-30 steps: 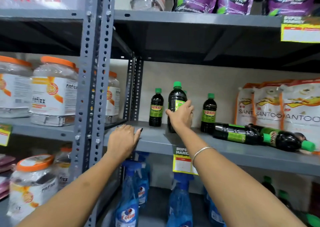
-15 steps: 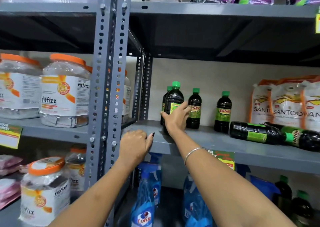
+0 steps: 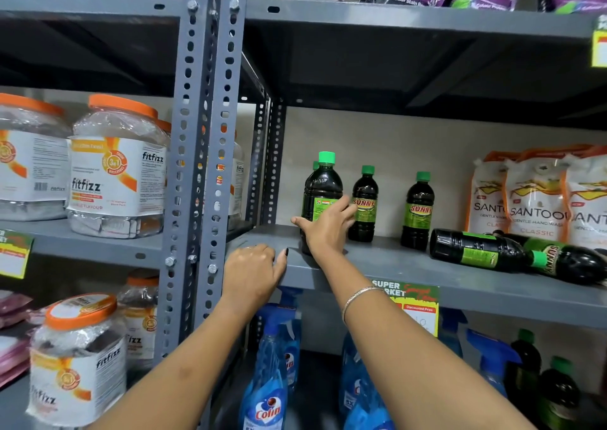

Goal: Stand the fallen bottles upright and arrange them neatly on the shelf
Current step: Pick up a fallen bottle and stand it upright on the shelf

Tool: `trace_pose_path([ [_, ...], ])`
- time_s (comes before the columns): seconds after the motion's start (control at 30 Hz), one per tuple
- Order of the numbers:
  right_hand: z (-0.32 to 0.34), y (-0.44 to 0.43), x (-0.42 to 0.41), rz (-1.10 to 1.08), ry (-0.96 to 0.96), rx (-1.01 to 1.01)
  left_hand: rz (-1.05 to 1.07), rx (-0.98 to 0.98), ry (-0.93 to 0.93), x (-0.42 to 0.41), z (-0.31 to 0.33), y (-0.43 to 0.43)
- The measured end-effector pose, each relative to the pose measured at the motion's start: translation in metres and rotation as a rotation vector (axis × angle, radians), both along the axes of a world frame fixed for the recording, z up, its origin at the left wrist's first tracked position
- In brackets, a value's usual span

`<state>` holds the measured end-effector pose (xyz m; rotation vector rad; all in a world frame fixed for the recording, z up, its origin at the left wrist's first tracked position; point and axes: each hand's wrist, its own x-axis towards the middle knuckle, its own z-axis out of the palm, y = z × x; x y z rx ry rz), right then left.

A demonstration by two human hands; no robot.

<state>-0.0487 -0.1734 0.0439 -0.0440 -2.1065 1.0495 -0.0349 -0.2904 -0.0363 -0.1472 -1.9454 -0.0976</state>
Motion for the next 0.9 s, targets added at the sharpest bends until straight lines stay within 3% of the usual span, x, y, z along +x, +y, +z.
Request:
trace_pose_path([
  [0.33, -0.004, 0.027, -0.017, 0.371, -0.245, -0.282, 0.02, -0.002, 0.048, 0.005, 0.002, 0.003],
  [0.67, -0.002, 0.021, -0.015, 0.095, -0.253, -0.097, 0.027, 0.002, 0.04, 0.005, 0.002, 0.004],
  [0.9, -0.003, 0.018, -0.019, 0.233, -0.335, -0.207, 0.026, 0.008, 0.038, 0.007, 0.001, 0.004],
])
